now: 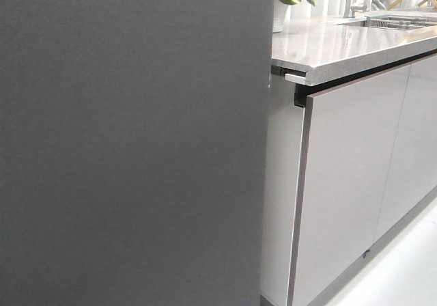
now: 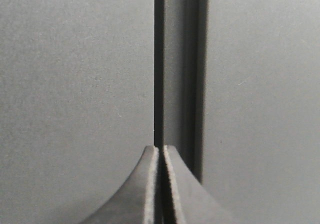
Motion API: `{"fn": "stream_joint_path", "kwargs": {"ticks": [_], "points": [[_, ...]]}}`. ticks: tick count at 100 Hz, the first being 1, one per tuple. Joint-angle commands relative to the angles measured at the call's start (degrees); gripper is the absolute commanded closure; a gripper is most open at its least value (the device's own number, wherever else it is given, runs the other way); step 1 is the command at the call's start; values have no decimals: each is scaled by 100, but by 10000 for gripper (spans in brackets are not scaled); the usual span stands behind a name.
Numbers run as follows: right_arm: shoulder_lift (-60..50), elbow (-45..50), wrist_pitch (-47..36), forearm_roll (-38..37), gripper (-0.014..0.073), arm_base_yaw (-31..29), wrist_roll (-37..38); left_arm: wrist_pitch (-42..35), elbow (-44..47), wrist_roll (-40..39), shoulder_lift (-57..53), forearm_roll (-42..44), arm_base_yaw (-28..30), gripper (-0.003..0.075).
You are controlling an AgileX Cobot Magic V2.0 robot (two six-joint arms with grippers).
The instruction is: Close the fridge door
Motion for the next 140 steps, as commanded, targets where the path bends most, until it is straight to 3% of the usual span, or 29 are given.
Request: {"fn": "stream_joint_path", "kwargs": {"ticks": [1,26,42,73,102,140], "points": [[127,-61,-393,-86,639,-35,-18,-425,201,-25,-61,-23,-8,740],[116,13,-502,-101,639,-48,-18,-425,201,-25,-61,-23,-8,740],[31,556,-1445,-137,639,-502,-18,-425,201,-25,-61,-23,-8,740],[-398,2598,-3726,433,639,-1884,-18,-425,201,-25,-61,-23,-8,740],[-1019,4417,-4944,1155,639,-2975,-18,-425,201,-25,-61,-23,-8,740],[-1734,6627,-6525,1246,639,-3363,-18,-425,201,-25,-61,-23,-8,740]]}}
